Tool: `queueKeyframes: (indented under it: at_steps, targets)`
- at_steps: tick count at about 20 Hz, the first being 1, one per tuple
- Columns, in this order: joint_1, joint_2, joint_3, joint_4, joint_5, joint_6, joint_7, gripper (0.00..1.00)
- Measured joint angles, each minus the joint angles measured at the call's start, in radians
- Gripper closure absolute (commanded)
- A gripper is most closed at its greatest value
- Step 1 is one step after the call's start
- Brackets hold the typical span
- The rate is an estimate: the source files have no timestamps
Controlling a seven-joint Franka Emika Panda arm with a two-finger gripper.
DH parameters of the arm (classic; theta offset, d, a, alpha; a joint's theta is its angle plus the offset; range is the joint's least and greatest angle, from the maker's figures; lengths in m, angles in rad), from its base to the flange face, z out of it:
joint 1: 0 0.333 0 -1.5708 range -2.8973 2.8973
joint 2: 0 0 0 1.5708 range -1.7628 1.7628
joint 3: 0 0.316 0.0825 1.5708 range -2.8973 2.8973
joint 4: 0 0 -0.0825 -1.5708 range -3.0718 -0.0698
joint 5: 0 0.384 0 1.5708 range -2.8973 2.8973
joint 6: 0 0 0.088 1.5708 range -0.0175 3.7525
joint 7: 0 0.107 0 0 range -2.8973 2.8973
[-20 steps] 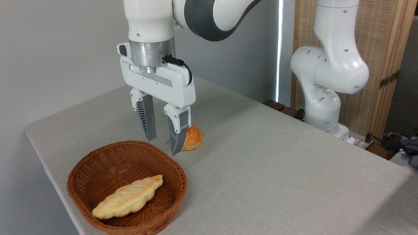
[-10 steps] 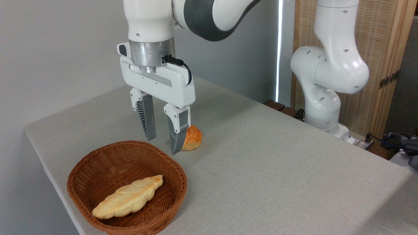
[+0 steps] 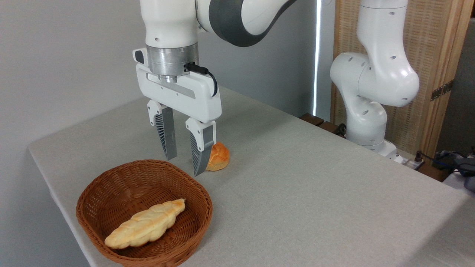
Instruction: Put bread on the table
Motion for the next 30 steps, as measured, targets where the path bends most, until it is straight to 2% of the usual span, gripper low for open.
queueKeyframes:
  at_steps: [4, 9, 14, 19, 24, 27, 30]
  targets:
    - [0.002, 0.013, 0.002, 0.000, 0.000, 0.091, 0.000, 0.00]
    - [0.003, 0.078, 0.000, 0.000, 0.003, 0.215, 0.001, 0.00]
    - [0.002, 0.164, -0.016, -0.001, 0.063, 0.348, 0.001, 0.00]
    - [0.001, 0.240, -0.043, -0.001, 0.080, 0.435, 0.001, 0.00]
    - [0.000, 0.266, -0.047, 0.000, 0.113, 0.451, 0.001, 0.00]
    - [0.000, 0.268, -0.047, 0.000, 0.154, 0.460, 0.001, 0.00]
    - [0.000, 0.268, -0.047, 0.000, 0.160, 0.464, 0.001, 0.00]
